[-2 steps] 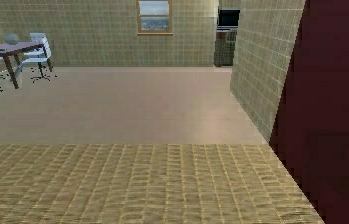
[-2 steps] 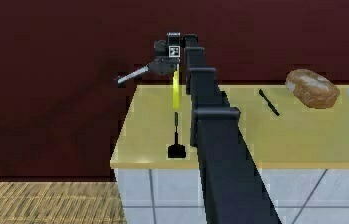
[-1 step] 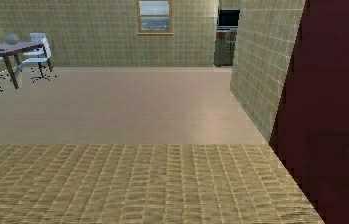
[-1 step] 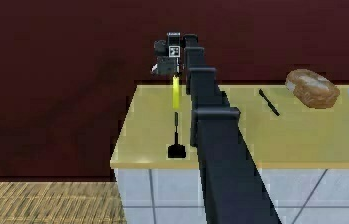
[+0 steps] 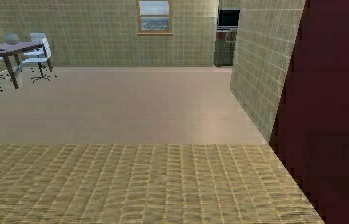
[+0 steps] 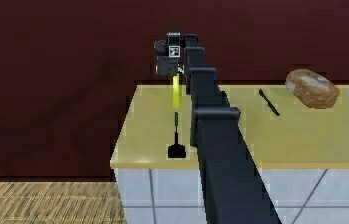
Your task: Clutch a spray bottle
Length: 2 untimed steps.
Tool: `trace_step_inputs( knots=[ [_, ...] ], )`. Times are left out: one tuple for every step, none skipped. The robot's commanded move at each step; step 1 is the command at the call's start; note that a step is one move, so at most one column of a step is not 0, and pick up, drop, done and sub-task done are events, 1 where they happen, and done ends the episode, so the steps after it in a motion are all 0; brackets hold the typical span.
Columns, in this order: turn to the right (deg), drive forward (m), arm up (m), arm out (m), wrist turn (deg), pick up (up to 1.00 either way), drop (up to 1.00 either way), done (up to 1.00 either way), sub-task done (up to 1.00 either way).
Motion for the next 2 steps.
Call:
trace_step_inputs(
  knots=[
    [0.0,0.0,0.0,0.0,0.0,1.0,0.0,0.0,0.0],
    [0.0,0.0,0.0,0.0,0.0,0.0,0.0,1.0,0.0]
  ],
)
